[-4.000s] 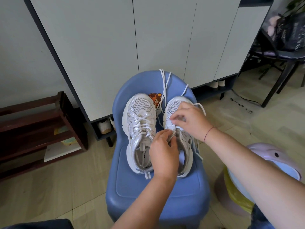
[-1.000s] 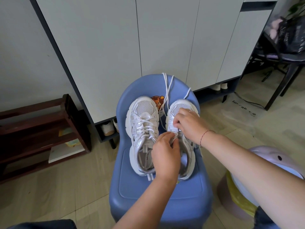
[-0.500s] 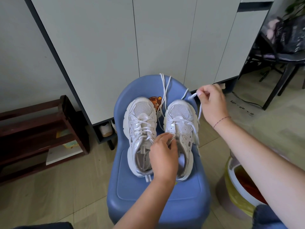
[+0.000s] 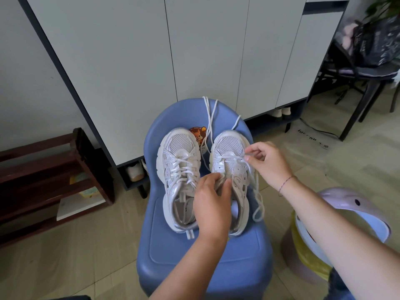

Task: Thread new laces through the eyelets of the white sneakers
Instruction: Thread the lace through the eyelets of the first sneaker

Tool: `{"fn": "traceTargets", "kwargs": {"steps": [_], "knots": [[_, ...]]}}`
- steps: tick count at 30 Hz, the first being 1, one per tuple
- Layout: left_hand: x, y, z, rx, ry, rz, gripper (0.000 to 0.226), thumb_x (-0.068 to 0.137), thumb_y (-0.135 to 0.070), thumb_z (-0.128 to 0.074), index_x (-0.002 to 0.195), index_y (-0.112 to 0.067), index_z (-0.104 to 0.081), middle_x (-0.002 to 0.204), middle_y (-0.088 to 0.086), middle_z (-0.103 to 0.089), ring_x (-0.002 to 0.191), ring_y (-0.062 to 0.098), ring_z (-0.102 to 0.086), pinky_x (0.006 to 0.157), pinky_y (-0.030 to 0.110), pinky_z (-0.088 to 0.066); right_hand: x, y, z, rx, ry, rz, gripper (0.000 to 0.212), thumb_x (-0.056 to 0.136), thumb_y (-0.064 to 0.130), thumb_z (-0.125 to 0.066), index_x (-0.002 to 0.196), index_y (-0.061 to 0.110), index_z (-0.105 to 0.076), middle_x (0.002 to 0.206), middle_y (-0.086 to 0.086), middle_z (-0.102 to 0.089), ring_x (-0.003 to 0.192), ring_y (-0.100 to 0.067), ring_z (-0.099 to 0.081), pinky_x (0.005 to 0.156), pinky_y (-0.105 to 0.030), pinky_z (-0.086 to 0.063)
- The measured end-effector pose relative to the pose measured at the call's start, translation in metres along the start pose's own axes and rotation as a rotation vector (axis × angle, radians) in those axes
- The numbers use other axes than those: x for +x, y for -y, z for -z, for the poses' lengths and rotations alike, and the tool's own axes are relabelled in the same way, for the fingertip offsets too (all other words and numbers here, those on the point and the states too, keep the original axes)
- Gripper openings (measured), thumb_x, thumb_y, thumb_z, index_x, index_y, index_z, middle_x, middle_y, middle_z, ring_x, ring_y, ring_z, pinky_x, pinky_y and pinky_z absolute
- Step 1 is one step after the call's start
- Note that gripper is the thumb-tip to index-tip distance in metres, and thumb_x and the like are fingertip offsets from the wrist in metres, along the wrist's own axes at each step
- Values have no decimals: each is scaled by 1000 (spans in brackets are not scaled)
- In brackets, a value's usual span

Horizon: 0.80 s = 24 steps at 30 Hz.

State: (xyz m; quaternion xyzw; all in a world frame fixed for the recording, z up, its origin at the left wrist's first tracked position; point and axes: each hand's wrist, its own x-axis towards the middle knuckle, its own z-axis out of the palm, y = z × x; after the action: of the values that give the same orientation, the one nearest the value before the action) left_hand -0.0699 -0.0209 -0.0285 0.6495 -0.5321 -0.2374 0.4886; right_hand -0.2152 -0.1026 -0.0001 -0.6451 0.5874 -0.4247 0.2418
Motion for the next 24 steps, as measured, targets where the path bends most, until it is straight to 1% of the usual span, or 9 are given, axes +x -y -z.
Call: {"fn": "traceTargets", "kwargs": {"steps": [2, 4, 8, 11, 13, 15, 18, 21, 24], "knots": [[-1, 1, -2, 6, 1, -26, 33, 89, -37, -64, 114, -16, -65, 115, -10, -59, 104, 9, -58, 90, 30, -48, -5, -5, -6, -45, 30, 16, 13, 80, 11, -71, 88, 19, -66, 90, 3, -51, 72, -4, -49, 71, -10, -41], [-2, 3, -5, 26, 1, -37, 36, 86, -38, -67, 115, -16, -65, 117, -11, -56, 107, 8, -56, 92, 30, -47, -10, -8, -10, -71, 41, 9, 14, 79, 12, -72, 88, 20, -64, 85, 5, -52, 69, -4, -47, 69, -17, -42], [-4, 2, -8, 60, -6, -63, 43, 83, -39, -70, 119, -16, -61, 121, -11, -53, 113, 7, -52, 95, 28, -45, -12, -9, -13, -89, 21, -44, 12, 81, 18, -71, 90, 15, -63, 75, 7, -55, 65, -5, -48, 66, -21, -46], [-3, 0, -10, 77, 19, -82, 45, 84, -34, -70, 123, -14, -59, 126, -7, -52, 119, 11, -48, 100, 26, -40, -12, -10, -13, -82, 6, -84, 14, 82, 21, -71, 91, 15, -62, 79, 3, -60, 68, -7, -52, 66, -20, -45], [-1, -1, -12, 100, 37, -82, 47, 85, -33, -69, 126, -15, -57, 131, -6, -51, 122, 11, -46, 102, 26, -38, -12, -8, -12, -82, 21, -90, 11, 82, 20, -70, 89, 16, -62, 80, 2, -62, 70, -9, -54, 67, -23, -47], [0, -1, -13, 112, 44, -79, 48, 85, -34, -68, 128, -15, -56, 132, -6, -50, 124, 11, -45, 103, 28, -39, -9, -3, -10, -78, 48, -69, 7, 83, 18, -69, 86, 16, -62, 76, 3, -61, 67, -9, -54, 69, -26, -49], [0, -1, -14, 114, 45, -82, 47, 86, -33, -68, 128, -16, -56, 132, -6, -51, 123, 11, -46, 102, 29, -40, -1, 9, -7, -70, 76, 3, 5, 84, 19, -67, 84, 17, -63, 72, 5, -57, 64, -8, -50, 67, -26, -46], [0, 0, -15, 111, 37, -87, 46, 86, -32, -68, 127, -15, -57, 131, -6, -52, 122, 12, -47, 102, 29, -40, 7, 19, -11, -241, 104, 112, 12, 79, 21, -72, 81, 24, -60, 74, 12, -44, 68, -10, -47, 67, -28, -44], [0, 0, -14, 103, 50, -80, 46, 86, -32, -68, 127, -15, -57, 131, -6, -51, 122, 11, -47, 102, 28, -40, 15, 25, -15, -384, 102, 171, 7, 80, 18, -69, 77, 21, -64, 72, 15, -38, 71, -12, -45, 72, -30, -46]]}}
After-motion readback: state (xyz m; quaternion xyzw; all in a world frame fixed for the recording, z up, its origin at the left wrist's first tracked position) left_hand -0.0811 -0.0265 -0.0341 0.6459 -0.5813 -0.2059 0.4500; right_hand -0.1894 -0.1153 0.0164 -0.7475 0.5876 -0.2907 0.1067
